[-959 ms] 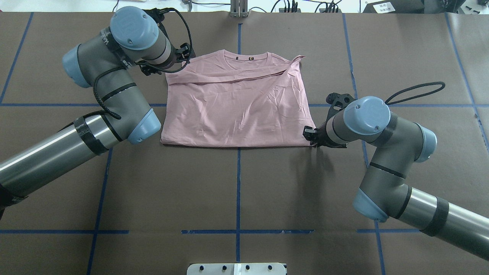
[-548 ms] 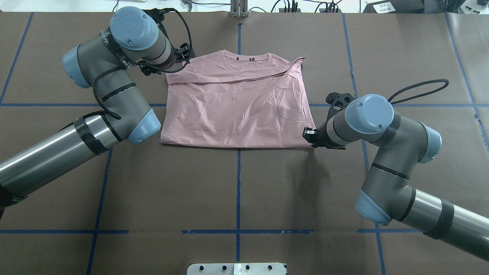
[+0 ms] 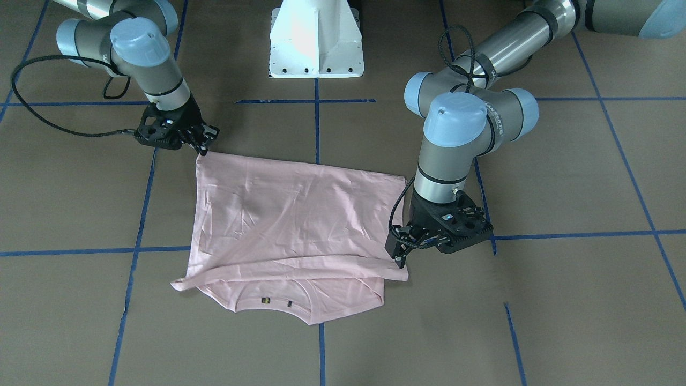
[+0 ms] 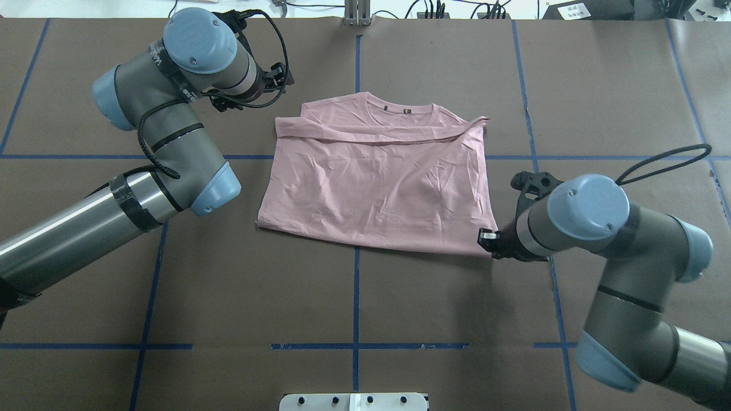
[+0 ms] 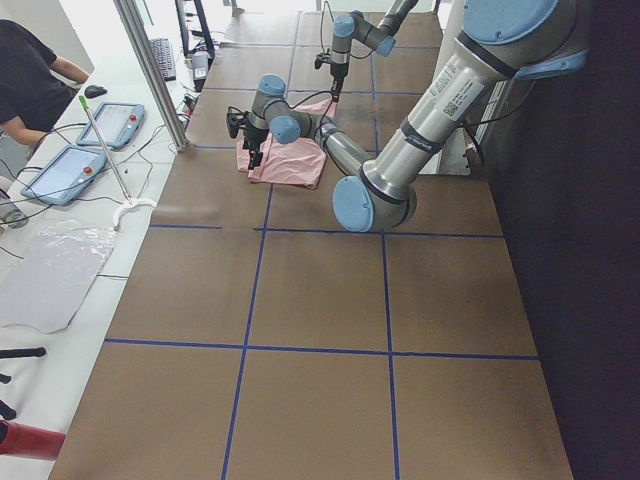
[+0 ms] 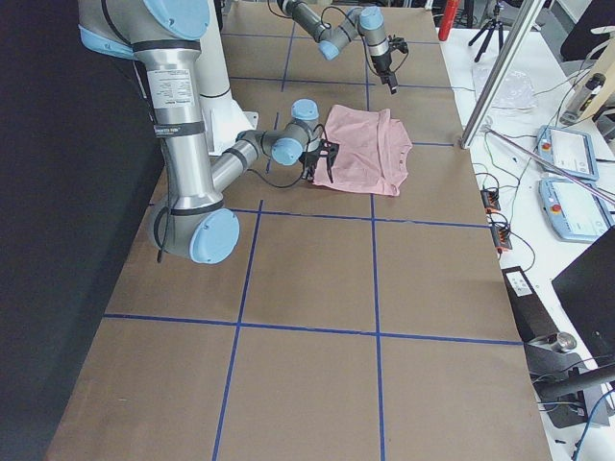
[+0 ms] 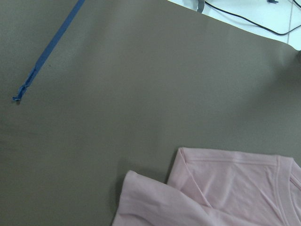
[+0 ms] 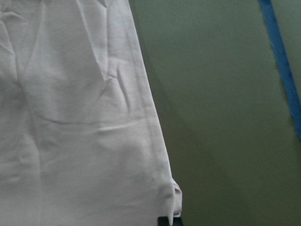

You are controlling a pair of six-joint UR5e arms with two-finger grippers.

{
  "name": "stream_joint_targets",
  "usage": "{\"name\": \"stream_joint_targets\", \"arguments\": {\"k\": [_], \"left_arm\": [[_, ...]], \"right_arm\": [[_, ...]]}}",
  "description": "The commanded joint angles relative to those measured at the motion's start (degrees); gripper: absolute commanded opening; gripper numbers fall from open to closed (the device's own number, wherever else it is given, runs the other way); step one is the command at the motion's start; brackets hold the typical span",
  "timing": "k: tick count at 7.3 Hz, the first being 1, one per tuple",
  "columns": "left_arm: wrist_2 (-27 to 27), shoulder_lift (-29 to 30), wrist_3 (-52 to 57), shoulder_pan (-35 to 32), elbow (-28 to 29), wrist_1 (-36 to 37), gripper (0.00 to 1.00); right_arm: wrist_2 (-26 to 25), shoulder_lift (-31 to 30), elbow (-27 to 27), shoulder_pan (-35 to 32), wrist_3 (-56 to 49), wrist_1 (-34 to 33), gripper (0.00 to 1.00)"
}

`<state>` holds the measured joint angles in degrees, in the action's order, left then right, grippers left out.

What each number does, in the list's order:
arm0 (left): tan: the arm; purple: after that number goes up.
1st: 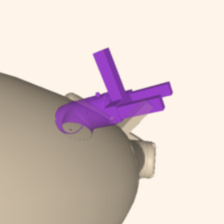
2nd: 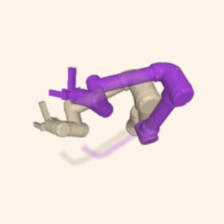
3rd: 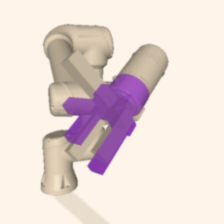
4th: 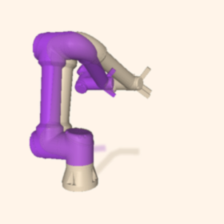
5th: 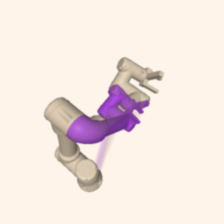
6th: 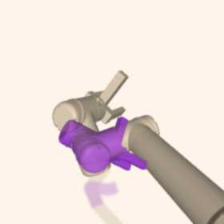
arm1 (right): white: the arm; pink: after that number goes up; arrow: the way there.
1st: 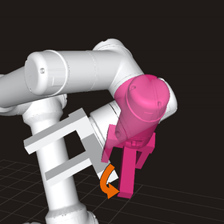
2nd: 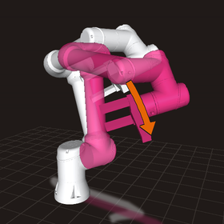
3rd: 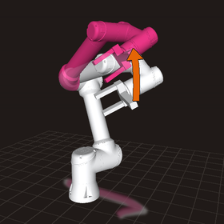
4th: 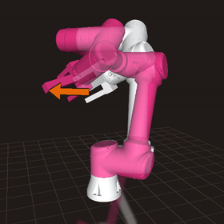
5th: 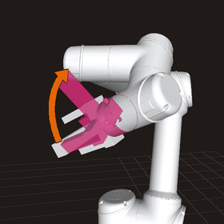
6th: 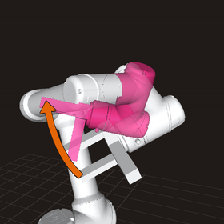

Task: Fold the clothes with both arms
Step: 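Drag the grasped edge with the right gripper toward the robot, rotating the shirt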

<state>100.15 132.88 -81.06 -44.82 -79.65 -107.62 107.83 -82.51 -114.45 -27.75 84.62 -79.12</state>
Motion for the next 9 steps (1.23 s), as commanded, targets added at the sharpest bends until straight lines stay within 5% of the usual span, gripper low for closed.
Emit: {"name": "stream_joint_targets", "arguments": {"k": [1, 3, 4, 6, 9], "left_arm": [[-0.2, -0.9, -0.1, 0.1, -2.3, 0.1, 1.00], [-0.2, -1.2, -0.1, 0.3, -3.7, 0.2, 1.00], [-0.2, -1.3, -0.1, 0.4, -5.1, 0.2, 1.00], [0.0, -2.9, -3.5, 5.2, -8.0, 1.4, 1.00], [-0.2, -3.6, -22.9, 16.2, -11.4, 10.2, 1.00]], "right_arm": [[4.1, -10.1, -12.5, 10.5, 1.6, -8.9, 0.00], [4.5, -11.7, -15.2, 19.7, 10.1, -9.2, 0.00], [3.9, -11.4, -17.9, 21.8, 17.3, -9.0, 0.99], [1.2, -5.8, -19.5, 17.1, 24.4, -8.6, 1.00], [-1.0, 3.2, -16.5, 0.7, 12.2, -7.2, 1.00]]}}
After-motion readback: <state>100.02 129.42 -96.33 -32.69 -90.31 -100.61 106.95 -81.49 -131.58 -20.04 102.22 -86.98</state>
